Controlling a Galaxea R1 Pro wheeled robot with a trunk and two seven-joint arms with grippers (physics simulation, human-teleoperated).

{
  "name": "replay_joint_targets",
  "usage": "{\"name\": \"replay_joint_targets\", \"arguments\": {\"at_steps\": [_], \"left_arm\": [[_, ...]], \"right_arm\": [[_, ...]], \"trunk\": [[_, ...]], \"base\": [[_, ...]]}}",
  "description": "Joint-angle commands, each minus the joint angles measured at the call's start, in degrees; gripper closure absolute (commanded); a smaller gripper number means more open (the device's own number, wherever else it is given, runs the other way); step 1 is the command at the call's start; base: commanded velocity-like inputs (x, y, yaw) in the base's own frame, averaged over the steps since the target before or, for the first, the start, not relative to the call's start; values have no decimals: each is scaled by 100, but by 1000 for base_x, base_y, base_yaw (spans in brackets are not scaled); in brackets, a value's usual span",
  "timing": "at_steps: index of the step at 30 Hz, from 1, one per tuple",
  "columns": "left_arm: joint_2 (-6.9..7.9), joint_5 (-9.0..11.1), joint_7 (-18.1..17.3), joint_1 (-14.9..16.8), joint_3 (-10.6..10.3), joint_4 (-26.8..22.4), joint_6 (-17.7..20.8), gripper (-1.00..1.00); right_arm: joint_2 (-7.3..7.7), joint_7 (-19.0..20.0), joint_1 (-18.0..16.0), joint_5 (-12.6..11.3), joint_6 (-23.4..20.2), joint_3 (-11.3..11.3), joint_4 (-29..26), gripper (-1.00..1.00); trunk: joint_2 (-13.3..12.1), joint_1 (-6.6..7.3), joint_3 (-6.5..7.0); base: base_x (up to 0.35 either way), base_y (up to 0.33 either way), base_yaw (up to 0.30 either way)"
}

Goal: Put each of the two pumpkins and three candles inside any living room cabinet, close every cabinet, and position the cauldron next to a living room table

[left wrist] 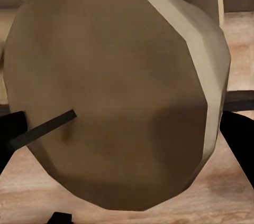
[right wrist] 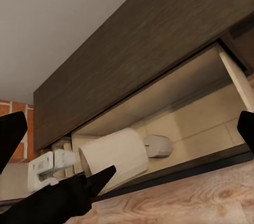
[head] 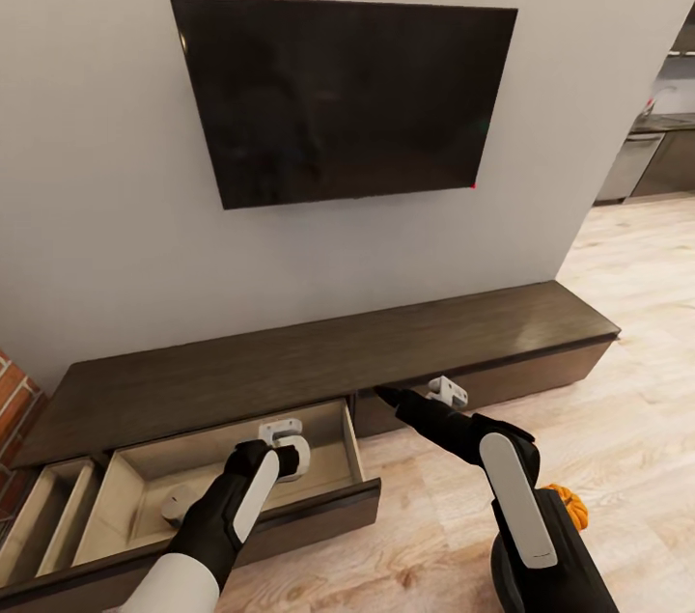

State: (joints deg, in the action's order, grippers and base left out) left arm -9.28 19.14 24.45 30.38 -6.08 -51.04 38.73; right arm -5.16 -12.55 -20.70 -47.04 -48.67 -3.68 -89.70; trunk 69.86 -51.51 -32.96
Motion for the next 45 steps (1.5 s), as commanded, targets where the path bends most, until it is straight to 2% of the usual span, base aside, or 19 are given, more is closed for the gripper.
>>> {"name": "replay_joint_targets", "arguments": {"at_steps": [1,6,10,13,18,29,45], "left_arm": [[5,49,47,3,-118,29,15,100],[-6,50,83,3,-262,101,65,100],[-71,49,101,3,-617,205,89,100],[-71,41,104,3,-719,221,90,100],[-59,37,99,3,-736,216,38,100],[-26,35,54,3,-746,146,-283,100],[14,37,77,3,-737,146,-296,100]], "right_arm": [[-8,-56,-4,-64,-16,-8,-11,-100],[-5,-41,-4,-68,-12,6,-9,-100],[-3,13,-4,-66,-15,7,-28,-100],[-2,43,-4,-61,-12,8,-16,-100],[-2,56,-4,-60,-10,4,16,-100],[-2,107,-4,-60,11,-12,5,-100],[-20,113,-4,-26,24,-39,40,-100]], "trunk": [[45,-23,-24],[246,-132,-114],[406,-220,-186],[526,-286,-239],[727,-396,-329],[727,-396,-329],[727,-396,-307]], "base": [[0,0,0],[0,0,0],[0,0,0],[0,0,0],[0,0,0],[0,0,0],[93,29,-40]]}}
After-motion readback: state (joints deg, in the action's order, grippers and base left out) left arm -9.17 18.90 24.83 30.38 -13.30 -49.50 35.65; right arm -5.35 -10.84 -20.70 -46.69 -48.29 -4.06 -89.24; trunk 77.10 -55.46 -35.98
